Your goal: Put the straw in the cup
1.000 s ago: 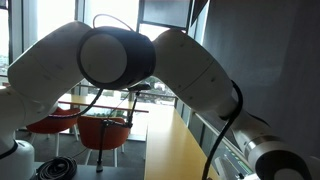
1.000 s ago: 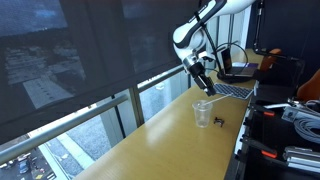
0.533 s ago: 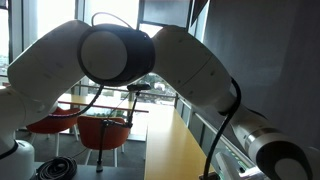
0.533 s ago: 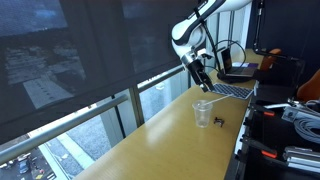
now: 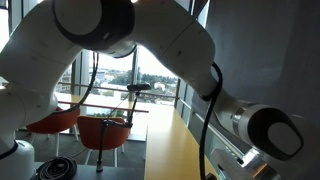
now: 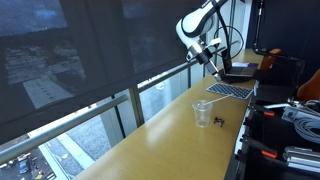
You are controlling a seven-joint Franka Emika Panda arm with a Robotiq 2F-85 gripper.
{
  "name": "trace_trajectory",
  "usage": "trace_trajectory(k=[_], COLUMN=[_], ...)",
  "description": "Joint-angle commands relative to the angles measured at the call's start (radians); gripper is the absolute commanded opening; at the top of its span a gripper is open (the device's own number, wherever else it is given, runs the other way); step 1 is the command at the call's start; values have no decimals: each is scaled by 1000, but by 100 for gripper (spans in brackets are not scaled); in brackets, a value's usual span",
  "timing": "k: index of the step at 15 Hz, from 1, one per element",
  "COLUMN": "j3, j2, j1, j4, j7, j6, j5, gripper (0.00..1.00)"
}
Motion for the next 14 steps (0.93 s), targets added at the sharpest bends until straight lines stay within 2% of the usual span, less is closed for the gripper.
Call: trace_trajectory(k=[1,4,6,10,14], j3=[18,18,26,42,56], j2=[-159,-232,-257,-321,-326], j1=[-15,-11,-2,21,31], j4=[-217,-390,-459,-530,-524], j7=[-98,-174,-229,-325,-474], j6=[210,427,526,631,705], j5=[-52,-86,-100,-143,-157], gripper=[100,100,100,100,100])
